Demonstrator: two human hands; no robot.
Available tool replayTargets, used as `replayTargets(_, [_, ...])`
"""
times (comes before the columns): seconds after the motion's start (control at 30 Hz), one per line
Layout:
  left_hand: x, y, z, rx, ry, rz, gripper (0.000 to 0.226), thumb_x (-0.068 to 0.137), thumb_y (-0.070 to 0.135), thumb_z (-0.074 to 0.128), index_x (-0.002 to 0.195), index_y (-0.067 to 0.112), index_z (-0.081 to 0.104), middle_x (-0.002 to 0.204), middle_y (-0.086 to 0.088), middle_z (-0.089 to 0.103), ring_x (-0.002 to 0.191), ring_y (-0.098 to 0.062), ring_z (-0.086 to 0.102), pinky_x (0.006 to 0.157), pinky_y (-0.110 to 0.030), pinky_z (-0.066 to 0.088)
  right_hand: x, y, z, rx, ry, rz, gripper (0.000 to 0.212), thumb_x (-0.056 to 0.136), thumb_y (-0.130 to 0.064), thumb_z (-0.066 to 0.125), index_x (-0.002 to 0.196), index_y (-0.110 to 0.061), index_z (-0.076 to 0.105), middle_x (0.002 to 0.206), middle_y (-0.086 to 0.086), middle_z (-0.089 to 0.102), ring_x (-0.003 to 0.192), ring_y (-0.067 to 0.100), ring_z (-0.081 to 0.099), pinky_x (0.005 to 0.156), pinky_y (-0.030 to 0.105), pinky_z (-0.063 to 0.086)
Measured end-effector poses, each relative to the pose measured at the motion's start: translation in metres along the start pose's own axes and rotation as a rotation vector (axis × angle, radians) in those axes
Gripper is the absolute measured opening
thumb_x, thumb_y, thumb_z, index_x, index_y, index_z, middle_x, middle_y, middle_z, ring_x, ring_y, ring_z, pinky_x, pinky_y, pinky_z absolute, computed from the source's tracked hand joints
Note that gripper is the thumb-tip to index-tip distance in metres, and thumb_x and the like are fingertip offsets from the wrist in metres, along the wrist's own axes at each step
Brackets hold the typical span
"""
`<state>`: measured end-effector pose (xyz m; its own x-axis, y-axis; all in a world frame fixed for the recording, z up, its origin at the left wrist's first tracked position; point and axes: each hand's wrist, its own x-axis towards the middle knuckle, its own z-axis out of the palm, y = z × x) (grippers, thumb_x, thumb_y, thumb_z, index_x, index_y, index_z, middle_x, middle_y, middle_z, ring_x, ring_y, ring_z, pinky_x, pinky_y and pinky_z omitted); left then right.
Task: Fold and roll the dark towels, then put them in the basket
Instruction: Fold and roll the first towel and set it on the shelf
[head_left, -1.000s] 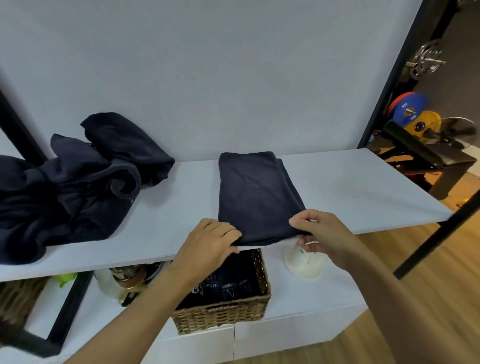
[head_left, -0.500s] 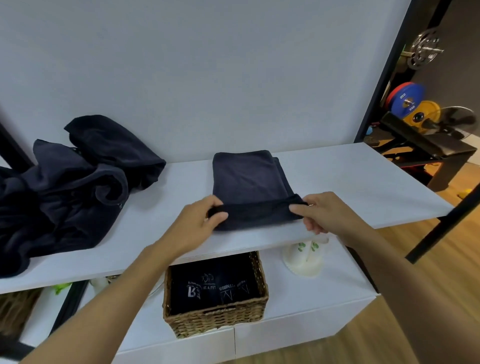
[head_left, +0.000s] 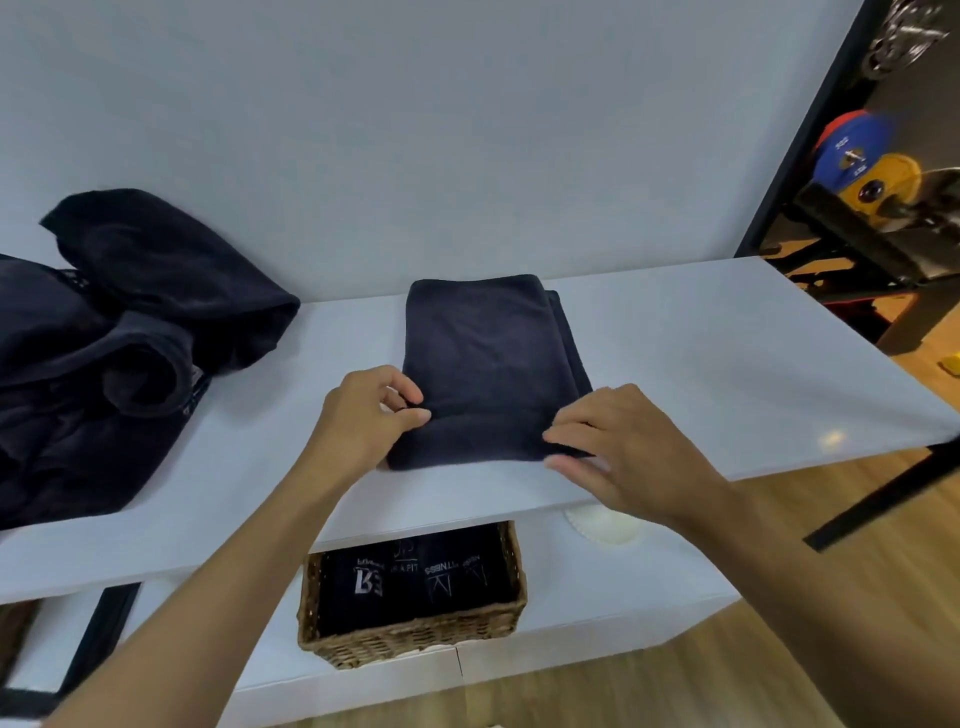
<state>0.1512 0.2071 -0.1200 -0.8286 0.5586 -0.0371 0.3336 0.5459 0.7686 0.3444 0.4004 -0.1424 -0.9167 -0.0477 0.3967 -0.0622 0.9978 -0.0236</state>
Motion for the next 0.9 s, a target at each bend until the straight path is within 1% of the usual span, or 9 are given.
replayTargets(0.13, [0.001, -0.004, 0.0, 0.194, 0.036, 0.221, 0.008, 0.087, 0.018, 0.069, 0.083, 0.025, 0.07, 0.09, 0.009, 0.06, 0.079, -0.007, 0.055, 0.065, -0.018, 0.044, 0.013, 0.002, 0.003, 0.033, -0.134, 0.058, 0.021, 0.087, -0.029, 0.066, 0.106, -0.018, 0.065, 0.098, -0.005, 0.067, 0.081, 0.018, 0.06, 0.076, 0.028, 0.044])
replayTargets(0.17, [-0.002, -0.008, 0.0, 0.247, 0.036, 0.357, 0.005, 0.089, 0.025, 0.067, 0.087, 0.026, 0.072, 0.093, 0.011, 0.057, 0.08, -0.006, 0.052, 0.074, -0.021, 0.045, 0.018, 0.002, 0.001, 0.066, -0.159, 0.095, 0.02, 0.09, -0.025, 0.063, 0.109, -0.019, 0.065, 0.101, -0.006, 0.066, 0.084, 0.017, 0.059, 0.08, 0.028, 0.043])
replayTargets(0.23, [-0.008, -0.015, -0.003, 0.345, -0.031, 0.577, 0.033, 0.087, 0.051, 0.057, 0.097, 0.025, 0.075, 0.103, 0.011, 0.053, 0.092, -0.009, 0.046, 0.086, -0.028, 0.044, 0.029, 0.005, -0.006, 0.204, -0.232, 0.214, 0.02, 0.095, -0.023, 0.059, 0.114, -0.021, 0.065, 0.108, -0.009, 0.064, 0.094, 0.012, 0.056, 0.087, 0.023, 0.04])
replayTargets(0.3, [-0.008, -0.022, -0.007, 0.517, -0.057, 0.749, 0.056, 0.079, 0.065, 0.057, 0.106, 0.019, 0.074, 0.108, 0.005, 0.053, 0.098, -0.015, 0.044, 0.086, -0.035, 0.044, 0.038, 0.011, -0.012, 0.353, -0.313, 0.305, 0.018, 0.096, -0.022, 0.058, 0.113, -0.021, 0.065, 0.107, -0.01, 0.064, 0.094, 0.008, 0.056, 0.083, 0.015, 0.039])
replayTargets(0.37, [-0.006, -0.024, -0.008, 0.605, -0.048, 0.843, 0.051, 0.08, 0.051, 0.069, 0.114, 0.014, 0.07, 0.103, 0.001, 0.059, 0.093, -0.02, 0.049, 0.081, -0.04, 0.048, 0.047, 0.018, -0.017, 0.452, -0.404, 0.36, 0.016, 0.097, -0.021, 0.057, 0.11, -0.02, 0.066, 0.099, -0.013, 0.064, 0.088, 0.007, 0.057, 0.076, 0.012, 0.04])
replayTargets(0.5, [0.008, -0.007, -0.018, 0.218, -0.206, 0.483, 0.027, 0.09, 0.027, 0.067, 0.115, 0.03, 0.06, 0.092, 0.012, 0.064, 0.085, -0.009, 0.058, 0.075, -0.022, 0.047, 0.068, 0.032, -0.022, 0.578, -0.524, 0.488, 0.012, 0.098, -0.024, 0.055, 0.101, -0.02, 0.066, 0.091, -0.004, 0.066, 0.081, 0.016, 0.06, 0.073, 0.029, 0.046])
replayTargets(0.6, [0.033, 0.001, -0.025, 0.013, -0.379, 0.256, 0.009, 0.094, 0.02, 0.061, 0.1, 0.027, 0.063, 0.084, -0.004, 0.07, 0.077, -0.013, 0.062, 0.071, -0.029, 0.052, 0.074, 0.033, -0.017, 0.603, -0.348, 0.551, 0.006, 0.094, -0.021, 0.061, 0.094, -0.026, 0.065, 0.08, -0.009, 0.062, 0.071, 0.008, 0.057, 0.068, 0.022, 0.042])
replayTargets(0.73, [0.06, 0.009, -0.02, 0.043, -0.411, 0.174, 0.013, 0.095, 0.015, 0.059, 0.101, 0.012, 0.07, 0.092, 0.001, 0.07, 0.093, -0.014, 0.062, 0.081, -0.016, 0.043, 0.065, 0.025, -0.006, 0.147, 0.03, 0.241, 0.011, 0.091, -0.028, 0.062, 0.093, -0.023, 0.072, 0.091, -0.011, 0.068, 0.084, 0.012, 0.059, 0.077, 0.033, 0.046])
replayTargets(0.9, [0.075, 0.005, -0.015, 0.133, -0.27, 0.225, 0.007, 0.088, 0.021, 0.067, 0.083, 0.023, 0.072, 0.09, 0.008, 0.07, 0.094, -0.014, 0.064, 0.087, -0.03, 0.049, 0.05, 0.034, 0.012, 0.034, -0.141, 0.228, 0.037, 0.087, -0.036, 0.067, 0.121, -0.022, 0.062, 0.115, -0.007, 0.066, 0.101, 0.02, 0.06, 0.087, 0.035, 0.04])
